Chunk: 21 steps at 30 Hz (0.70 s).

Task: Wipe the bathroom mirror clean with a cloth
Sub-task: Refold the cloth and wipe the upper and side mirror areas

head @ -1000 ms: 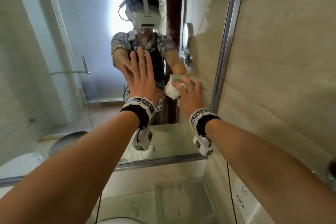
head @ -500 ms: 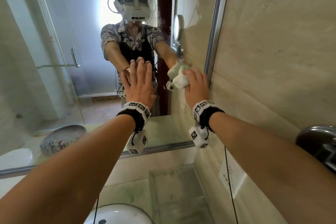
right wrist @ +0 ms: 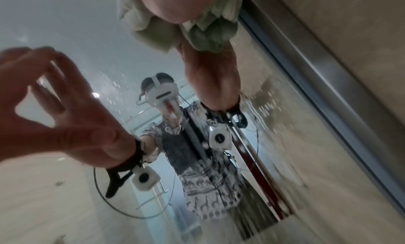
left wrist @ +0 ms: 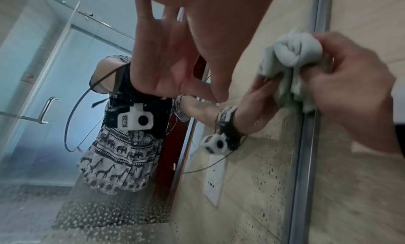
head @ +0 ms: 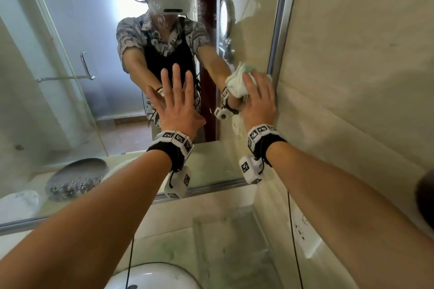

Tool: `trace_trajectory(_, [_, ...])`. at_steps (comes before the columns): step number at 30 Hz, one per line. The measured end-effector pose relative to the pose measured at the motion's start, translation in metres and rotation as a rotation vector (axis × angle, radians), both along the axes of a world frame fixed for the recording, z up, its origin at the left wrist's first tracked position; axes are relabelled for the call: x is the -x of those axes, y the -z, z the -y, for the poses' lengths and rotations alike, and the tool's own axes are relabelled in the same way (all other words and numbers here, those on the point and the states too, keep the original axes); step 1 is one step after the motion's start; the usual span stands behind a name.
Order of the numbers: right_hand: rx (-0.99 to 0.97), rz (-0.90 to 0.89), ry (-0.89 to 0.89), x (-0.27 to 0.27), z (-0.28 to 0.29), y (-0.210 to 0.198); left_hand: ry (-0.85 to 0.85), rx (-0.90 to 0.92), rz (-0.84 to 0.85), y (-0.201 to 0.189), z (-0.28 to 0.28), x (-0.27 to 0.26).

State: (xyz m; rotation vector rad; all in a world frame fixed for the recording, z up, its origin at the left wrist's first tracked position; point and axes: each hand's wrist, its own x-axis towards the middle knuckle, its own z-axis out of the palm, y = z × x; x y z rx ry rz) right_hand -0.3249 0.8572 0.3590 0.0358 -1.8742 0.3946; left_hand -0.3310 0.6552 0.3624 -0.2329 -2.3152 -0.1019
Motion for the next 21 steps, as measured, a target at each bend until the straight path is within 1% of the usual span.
trace_trajectory(5, [0.095,0.082,0.05,-0.006,0.014,0.054,-0.012,0.007,-0.019,0.001,0.0,0.003])
trace_trajectory(9, [0.18,0.19,0.101,-0.013,0.019,0.112,-0.015,0.012,-0.017,0.002,0.001,0.003])
trace_trajectory(11, [0.213,0.244,0.112,-0.018,0.021,0.128,-0.022,0.011,-0.014,0.002,0.001,0.003])
trace_trajectory(14, [0.248,0.319,0.075,-0.028,0.02,0.122,-0.03,0.022,0.009,-0.001,-0.001,-0.002])
trace_trajectory(17, [0.257,0.371,-0.013,-0.036,0.01,0.106,-0.031,-0.002,0.024,-0.002,-0.003,-0.006])
trace_trajectory(19, [0.272,0.372,-0.032,-0.039,0.004,0.094,-0.026,-0.02,0.014,0.002,-0.003,-0.01])
trace_trajectory(21, [0.271,0.336,-0.011,-0.042,0.004,0.079,-0.01,-0.005,0.044,0.013,-0.003,-0.018])
